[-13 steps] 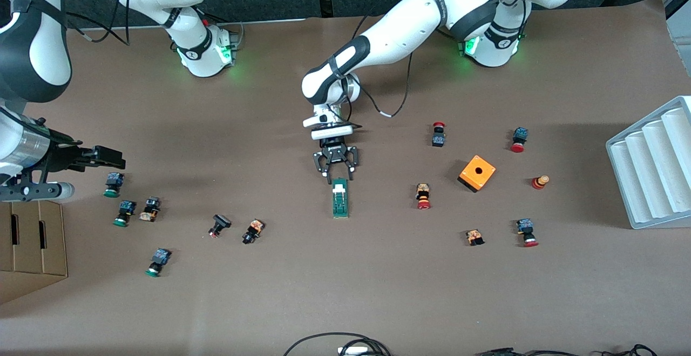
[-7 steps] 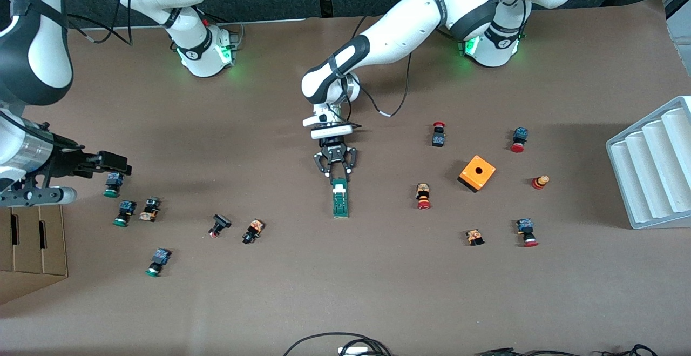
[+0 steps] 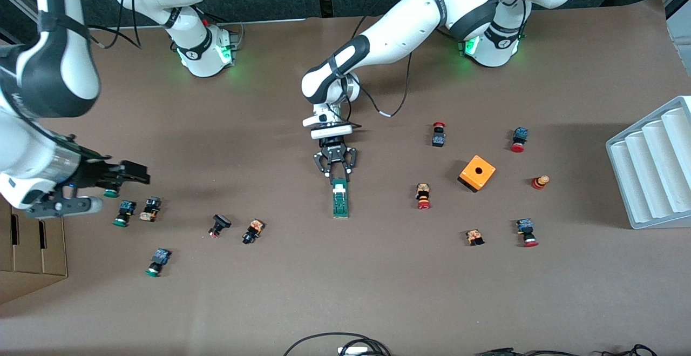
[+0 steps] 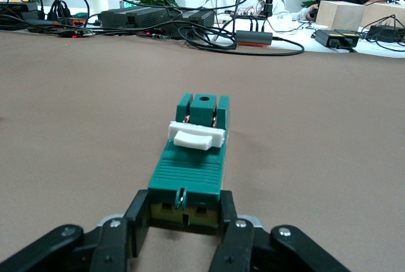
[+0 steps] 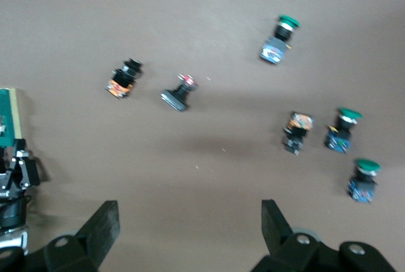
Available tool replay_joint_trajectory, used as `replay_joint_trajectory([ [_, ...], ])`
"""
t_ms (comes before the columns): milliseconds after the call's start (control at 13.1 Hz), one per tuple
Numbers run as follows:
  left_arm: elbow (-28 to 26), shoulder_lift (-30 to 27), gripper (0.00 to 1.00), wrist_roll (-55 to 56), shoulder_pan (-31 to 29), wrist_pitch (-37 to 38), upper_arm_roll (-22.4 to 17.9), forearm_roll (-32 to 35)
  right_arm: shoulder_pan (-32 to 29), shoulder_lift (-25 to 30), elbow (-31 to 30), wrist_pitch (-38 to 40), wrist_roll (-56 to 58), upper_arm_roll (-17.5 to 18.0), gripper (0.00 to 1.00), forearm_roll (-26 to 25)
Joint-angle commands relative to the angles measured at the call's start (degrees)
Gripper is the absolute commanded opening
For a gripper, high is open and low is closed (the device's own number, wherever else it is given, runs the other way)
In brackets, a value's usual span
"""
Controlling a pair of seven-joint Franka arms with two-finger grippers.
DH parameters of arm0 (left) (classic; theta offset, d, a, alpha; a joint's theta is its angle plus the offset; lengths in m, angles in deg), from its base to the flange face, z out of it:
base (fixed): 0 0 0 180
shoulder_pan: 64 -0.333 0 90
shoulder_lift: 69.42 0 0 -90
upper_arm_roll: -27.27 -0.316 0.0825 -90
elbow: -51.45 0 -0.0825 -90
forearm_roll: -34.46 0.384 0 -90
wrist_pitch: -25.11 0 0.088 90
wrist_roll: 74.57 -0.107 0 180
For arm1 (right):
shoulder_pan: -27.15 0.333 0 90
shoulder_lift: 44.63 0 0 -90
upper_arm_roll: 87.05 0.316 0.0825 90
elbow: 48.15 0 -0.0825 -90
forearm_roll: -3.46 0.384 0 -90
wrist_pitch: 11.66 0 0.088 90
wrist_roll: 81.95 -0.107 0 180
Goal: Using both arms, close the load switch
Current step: 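Reach the right gripper toward the white switch handle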
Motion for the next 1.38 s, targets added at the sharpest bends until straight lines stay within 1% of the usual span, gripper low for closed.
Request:
replay_joint_trajectory([
  [0,0.3,0.5,0.28,1.6,0.6,0.1,-0.5,0.3,3.7,-2.8,1.3,-2.6,1.0,-0.3,1.00,1.0],
  [153,0.3,0.5,0.28,1.4,0.6,0.1,-0.5,0.3,5.3,-4.1,1.3,-3.2,6.1,-0.2,1.00,1.0],
  [229,0.3,0.5,0.28,1.3,0.6,0.1,-0.5,0.2,7.3,-4.5,1.2,-4.5,8.6,-0.4,1.00,0.8],
  [458,0.4,0.5,0.28,1.2,0.6,0.1,-0.5,0.2,9.4,-7.1,1.2,-7.4,11.5,-0.2,1.00,0.7],
  [764,0.6,0.4,0.28,0.8,0.6,0.1,-0.5,0.2,12.5,-10.7,1.3,-15.5,26.7,0.2,1.00,0.7],
  [840,0.6,0.4,0.29,1.0,0.6,0.1,-0.5,0.1,13.2,-11.4,1.4,-17.1,28.0,0.3,1.00,0.7],
  [1069,0.6,0.4,0.29,1.0,0.6,0.1,-0.5,0.1,16.8,-13.0,2.4,-17.6,28.3,0.2,1.00,0.2],
  [1146,0.5,0.4,0.29,1.0,0.6,0.1,-0.5,0.1,17.9,-13.3,3.0,-17.7,29.6,0.2,0.99,0.1],
  [1299,0.5,0.3,0.29,0.9,0.6,0.1,-0.5,0.1,18.7,-17.0,7.1,-19.7,35.0,0.2,0.99,0.5],
])
